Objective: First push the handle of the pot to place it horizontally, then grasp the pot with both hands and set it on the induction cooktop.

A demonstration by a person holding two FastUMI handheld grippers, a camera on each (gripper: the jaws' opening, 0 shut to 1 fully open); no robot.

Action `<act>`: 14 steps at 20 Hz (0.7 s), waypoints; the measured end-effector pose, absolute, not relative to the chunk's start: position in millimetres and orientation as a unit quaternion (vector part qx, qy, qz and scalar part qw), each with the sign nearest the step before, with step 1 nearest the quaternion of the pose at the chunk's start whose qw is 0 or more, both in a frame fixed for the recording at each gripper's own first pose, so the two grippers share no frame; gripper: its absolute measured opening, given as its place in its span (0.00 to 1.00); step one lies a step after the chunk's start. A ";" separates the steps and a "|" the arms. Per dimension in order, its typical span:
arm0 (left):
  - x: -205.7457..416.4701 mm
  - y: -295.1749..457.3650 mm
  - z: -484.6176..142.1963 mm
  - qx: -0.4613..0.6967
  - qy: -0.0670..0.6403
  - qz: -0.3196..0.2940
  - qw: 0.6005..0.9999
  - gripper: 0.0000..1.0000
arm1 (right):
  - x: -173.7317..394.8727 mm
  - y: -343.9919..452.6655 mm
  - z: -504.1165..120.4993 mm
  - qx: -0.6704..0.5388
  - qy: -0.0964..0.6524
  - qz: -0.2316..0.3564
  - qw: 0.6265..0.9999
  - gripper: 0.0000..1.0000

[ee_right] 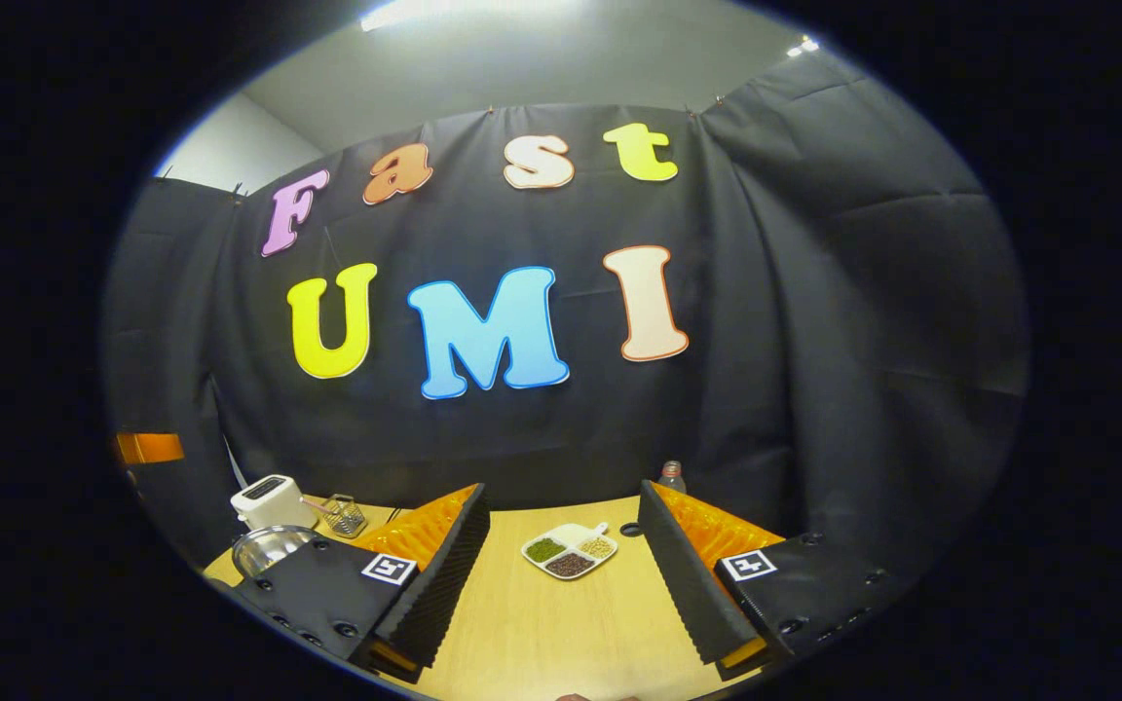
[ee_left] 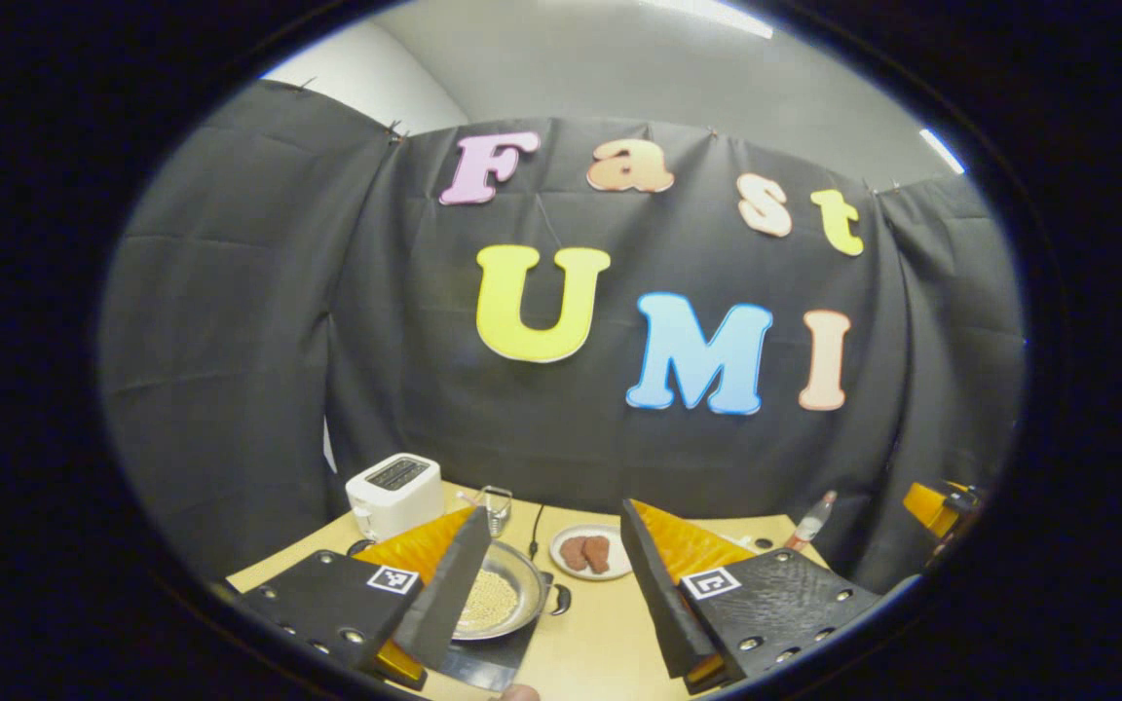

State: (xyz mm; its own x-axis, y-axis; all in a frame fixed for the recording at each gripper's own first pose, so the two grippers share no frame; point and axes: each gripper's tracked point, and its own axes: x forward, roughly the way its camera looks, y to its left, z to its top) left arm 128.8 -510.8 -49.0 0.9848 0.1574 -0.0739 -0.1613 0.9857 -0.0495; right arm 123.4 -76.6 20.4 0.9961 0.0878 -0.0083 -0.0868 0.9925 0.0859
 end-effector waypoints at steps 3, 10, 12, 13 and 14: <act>92.9 -536.7 -36.3 -0.004 0.000 0.091 0.996 0.75 | 103.9 -94.1 12.1 0.007 0.003 0.052 0.999 0.97; 23.5 -542.5 -49.0 -0.010 -0.013 0.071 0.997 0.75 | 39.4 -99.9 -2.5 0.026 -0.001 0.008 1.000 0.97; 7.8 -532.6 -64.7 -0.007 -0.003 0.067 0.998 0.75 | 21.2 -87.2 -10.6 0.038 0.003 0.009 0.999 0.98; 1.3 -527.2 -68.4 -0.008 0.000 0.062 0.998 0.75 | 16.1 -82.8 -14.6 0.040 0.001 0.006 0.999 0.98; -3.5 -521.8 -74.3 -0.009 0.004 0.058 0.998 0.75 | 9.5 -79.5 -20.4 0.039 0.003 0.002 0.999 0.98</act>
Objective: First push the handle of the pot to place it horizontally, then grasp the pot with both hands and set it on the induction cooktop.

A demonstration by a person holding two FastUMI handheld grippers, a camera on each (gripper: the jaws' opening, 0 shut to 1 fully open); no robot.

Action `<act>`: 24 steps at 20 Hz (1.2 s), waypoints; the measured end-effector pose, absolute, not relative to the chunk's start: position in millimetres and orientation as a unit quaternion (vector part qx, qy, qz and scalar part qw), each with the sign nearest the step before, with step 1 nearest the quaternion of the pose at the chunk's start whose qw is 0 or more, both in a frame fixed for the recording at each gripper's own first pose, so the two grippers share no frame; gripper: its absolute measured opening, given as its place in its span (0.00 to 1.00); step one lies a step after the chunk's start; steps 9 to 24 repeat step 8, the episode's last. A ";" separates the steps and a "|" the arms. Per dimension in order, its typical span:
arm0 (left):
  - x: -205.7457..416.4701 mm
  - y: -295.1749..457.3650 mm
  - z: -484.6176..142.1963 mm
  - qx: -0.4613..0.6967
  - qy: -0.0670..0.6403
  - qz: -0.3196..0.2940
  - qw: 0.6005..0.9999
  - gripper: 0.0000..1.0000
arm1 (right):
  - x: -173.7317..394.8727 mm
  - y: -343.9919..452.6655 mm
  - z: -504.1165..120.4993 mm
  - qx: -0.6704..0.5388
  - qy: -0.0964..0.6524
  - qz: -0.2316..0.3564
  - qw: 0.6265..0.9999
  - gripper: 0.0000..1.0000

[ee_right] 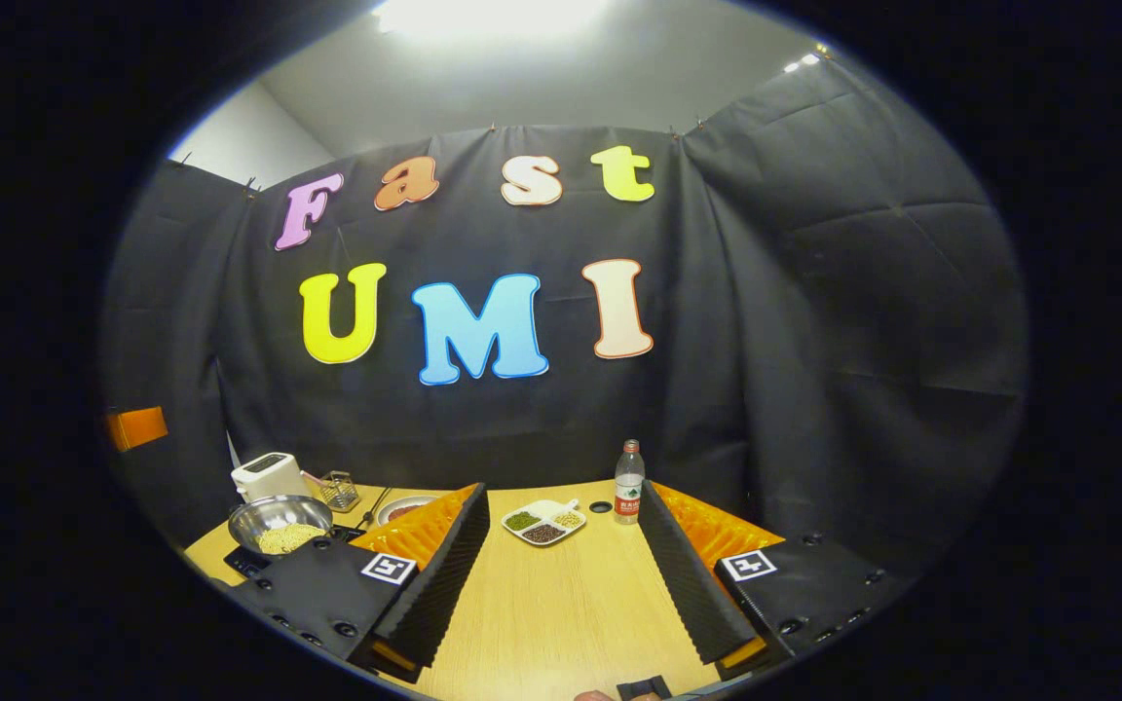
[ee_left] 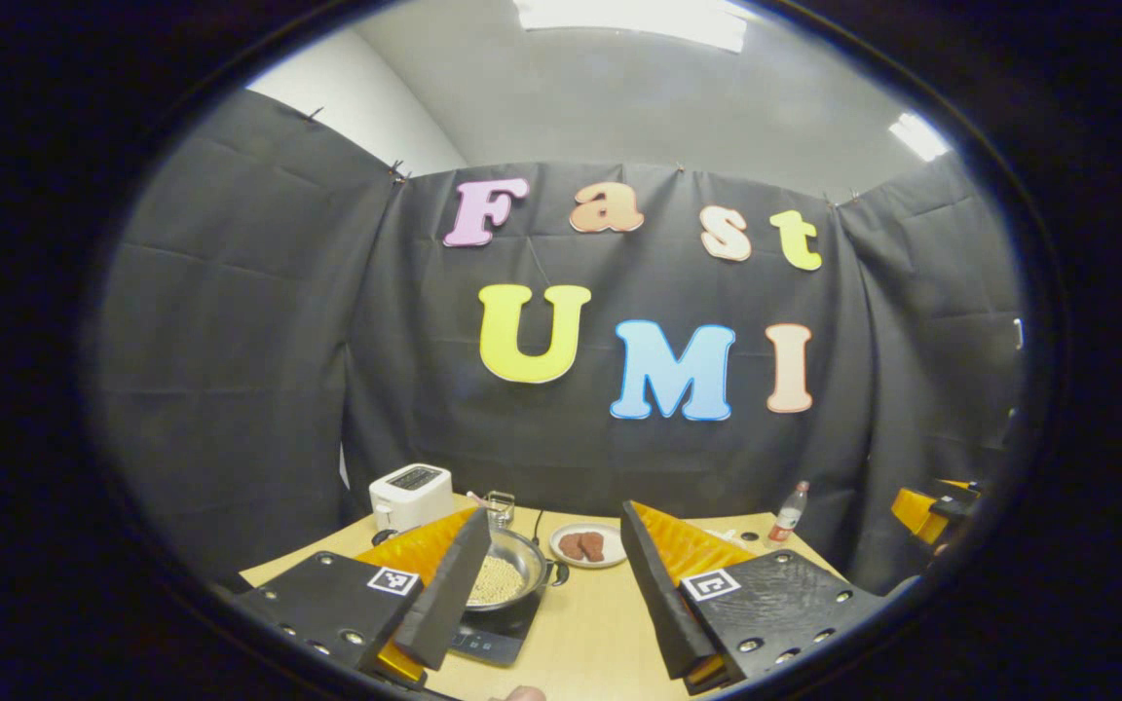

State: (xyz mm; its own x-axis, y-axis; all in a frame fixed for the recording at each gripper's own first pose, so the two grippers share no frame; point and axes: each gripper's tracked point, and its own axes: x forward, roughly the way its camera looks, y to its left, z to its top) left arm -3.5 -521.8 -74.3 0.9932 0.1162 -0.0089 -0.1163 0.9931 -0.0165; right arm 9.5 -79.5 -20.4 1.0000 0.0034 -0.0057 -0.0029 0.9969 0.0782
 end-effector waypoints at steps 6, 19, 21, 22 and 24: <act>-25.6 -490.4 -82.1 -0.004 0.003 0.062 0.998 0.82 | -20.7 -66.4 -38.1 0.024 0.010 -0.021 0.999 0.98; -32.3 -490.0 -75.9 -0.007 -0.005 0.054 0.998 0.89 | -28.1 -61.5 -39.5 0.023 0.014 -0.020 0.999 0.98; -32.3 -490.0 -75.9 -0.007 -0.005 0.054 0.998 0.89 | -28.1 -61.5 -39.5 0.023 0.014 -0.020 0.999 0.98; -32.3 -490.0 -75.9 -0.007 -0.005 0.054 0.998 0.89 | -28.1 -61.5 -39.5 0.023 0.014 -0.020 0.999 0.98; -32.3 -490.0 -75.9 -0.007 -0.005 0.054 0.998 0.89 | -28.1 -61.5 -39.5 0.023 0.014 -0.020 0.999 0.98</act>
